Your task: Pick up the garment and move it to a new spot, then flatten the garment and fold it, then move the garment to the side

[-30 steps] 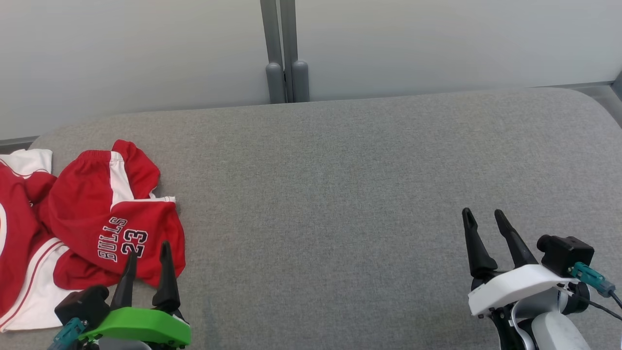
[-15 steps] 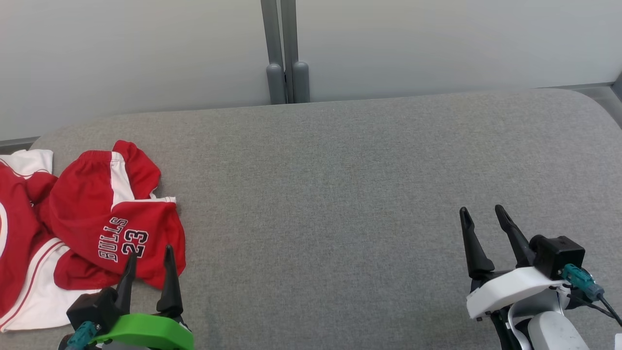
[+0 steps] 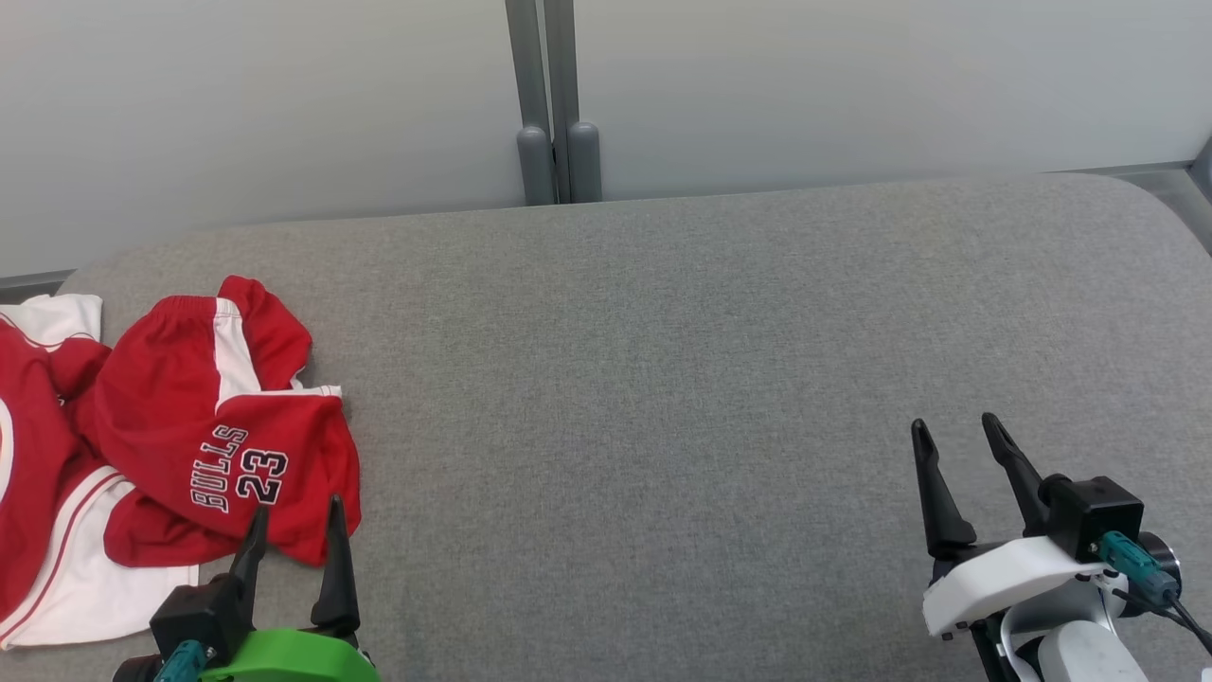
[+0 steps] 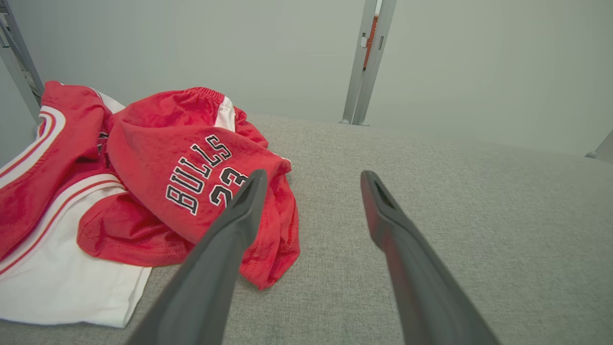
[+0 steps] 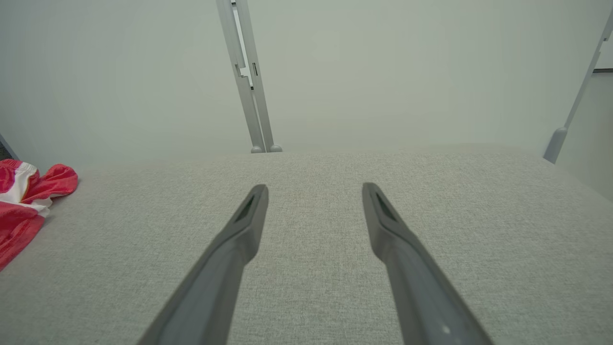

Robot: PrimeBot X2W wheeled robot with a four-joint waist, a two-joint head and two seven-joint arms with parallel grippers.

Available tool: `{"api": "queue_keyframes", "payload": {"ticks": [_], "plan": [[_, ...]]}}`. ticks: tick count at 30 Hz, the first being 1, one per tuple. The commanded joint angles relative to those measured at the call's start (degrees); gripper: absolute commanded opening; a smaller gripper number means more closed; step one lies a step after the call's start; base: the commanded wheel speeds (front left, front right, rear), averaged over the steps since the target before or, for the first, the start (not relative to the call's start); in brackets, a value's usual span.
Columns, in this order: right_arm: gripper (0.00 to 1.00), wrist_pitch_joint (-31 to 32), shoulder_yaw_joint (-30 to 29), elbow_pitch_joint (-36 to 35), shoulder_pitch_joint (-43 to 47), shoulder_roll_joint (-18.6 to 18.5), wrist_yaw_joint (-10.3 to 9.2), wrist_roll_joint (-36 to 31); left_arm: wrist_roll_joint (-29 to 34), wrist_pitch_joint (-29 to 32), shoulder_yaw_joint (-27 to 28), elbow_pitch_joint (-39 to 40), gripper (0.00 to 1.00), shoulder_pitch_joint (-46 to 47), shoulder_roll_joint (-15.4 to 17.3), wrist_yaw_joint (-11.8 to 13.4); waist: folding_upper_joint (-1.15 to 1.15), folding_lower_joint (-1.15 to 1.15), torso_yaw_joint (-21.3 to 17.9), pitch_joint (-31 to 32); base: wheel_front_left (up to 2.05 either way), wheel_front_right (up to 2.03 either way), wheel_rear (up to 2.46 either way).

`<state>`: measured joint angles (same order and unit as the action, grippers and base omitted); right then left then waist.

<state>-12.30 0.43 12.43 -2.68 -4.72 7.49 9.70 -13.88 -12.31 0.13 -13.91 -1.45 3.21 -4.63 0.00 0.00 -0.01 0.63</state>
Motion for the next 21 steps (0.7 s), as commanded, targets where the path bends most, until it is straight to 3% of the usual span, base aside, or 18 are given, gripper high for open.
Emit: {"api": "queue_keyframes", "payload": {"ticks": [1,21], "plan": [[1.0,-0.7,-0.5,0.2,0.4,-0.1,0.0,-1.0,1.1,-0.6,0.3,-0.1,1.0,-0.4,0.3,-0.3,0.0,0.0,0.0,0.1,0.0,0.0,0.0],[1.0,-2.7,-2.2,3.2,0.8,1.0,-0.01,-6.6,4.5,-2.6,0.8,-3.7,1.0,-1.0,-0.2,-2.3,0.0,0.0,-0.4,0.5,0.0,0.0,0.0]]}}
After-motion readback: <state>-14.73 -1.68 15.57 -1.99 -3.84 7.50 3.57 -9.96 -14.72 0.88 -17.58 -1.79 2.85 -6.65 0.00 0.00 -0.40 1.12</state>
